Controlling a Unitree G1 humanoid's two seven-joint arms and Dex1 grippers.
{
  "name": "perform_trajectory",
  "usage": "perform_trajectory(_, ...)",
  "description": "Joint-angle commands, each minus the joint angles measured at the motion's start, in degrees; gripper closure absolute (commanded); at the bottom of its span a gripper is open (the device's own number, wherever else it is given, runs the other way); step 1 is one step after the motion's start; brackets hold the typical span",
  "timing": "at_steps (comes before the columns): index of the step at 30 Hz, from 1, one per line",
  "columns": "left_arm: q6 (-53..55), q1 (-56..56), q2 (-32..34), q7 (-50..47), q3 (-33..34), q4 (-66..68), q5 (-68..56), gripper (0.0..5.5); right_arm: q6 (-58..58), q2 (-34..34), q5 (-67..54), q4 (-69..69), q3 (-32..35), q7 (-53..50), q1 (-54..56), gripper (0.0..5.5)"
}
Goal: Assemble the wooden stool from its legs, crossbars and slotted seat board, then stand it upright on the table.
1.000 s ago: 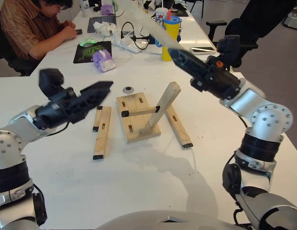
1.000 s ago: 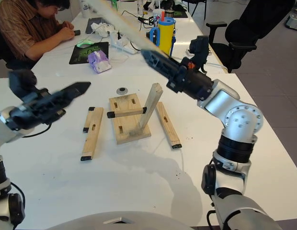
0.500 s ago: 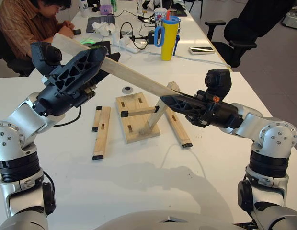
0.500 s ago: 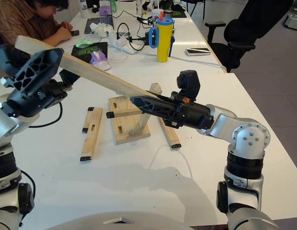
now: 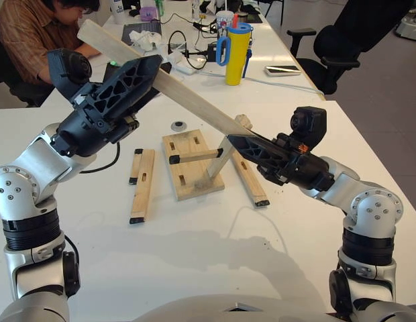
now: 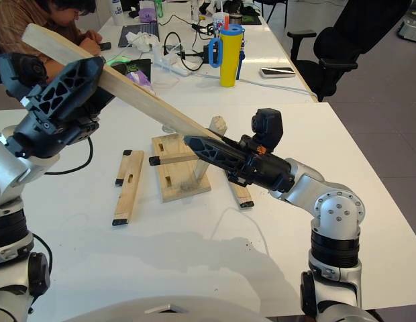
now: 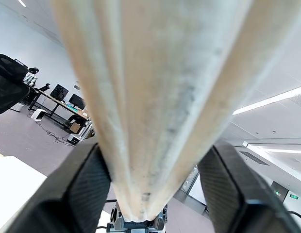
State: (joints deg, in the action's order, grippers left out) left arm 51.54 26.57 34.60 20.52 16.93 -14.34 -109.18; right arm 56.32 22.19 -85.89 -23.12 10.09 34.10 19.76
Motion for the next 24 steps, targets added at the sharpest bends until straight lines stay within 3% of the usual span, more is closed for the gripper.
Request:
perform_trajectory(1, 0.36, 0.71, 1.13, 0.05, -0.35, -0.85, -0.52, 3.29, -1.03, 1.07, -0.01, -0.36, -0.36, 0.38, -0.06, 3.44)
perform_trajectory(7, -0.36, 1.41, 1.22, 0.01, 0.17, -0.24, -0.39, 3.3, -1.84, 0.83, -0.34, 0.05, -0.57, 0.14, -0.01, 3.44)
perform_trajectory(12, -0.95, 2.39, 1.07, 0.03, 0.47, 0.12, -0.19, 3.3, -1.56, 0.2, 2.17, -0.18, -4.43, 0.49, -3.53, 3.44)
perform_trajectory(13, -0.71, 2.32, 1.47, 0.16, 0.67, 0.33, -0.1, 3.31, -1.43, 0.74, 2.79, 0.0, -4.96, 0.66, -4.28, 3.08)
perform_trajectory(21, 5.64, -6.91, 10.83, 5.01, 7.02, 1.86, 2.9, 3.36, -2.47, 7.05, 15.41, -0.91, -10.13, 6.8, -10.77, 1.82)
perform_trajectory(24, 8.66, -13.47, 14.54, 10.01, 9.93, 3.52, 7.93, 3.43, -5.56, 7.2, 24.03, -1.52, -14.58, 7.04, -13.26, 1.74)
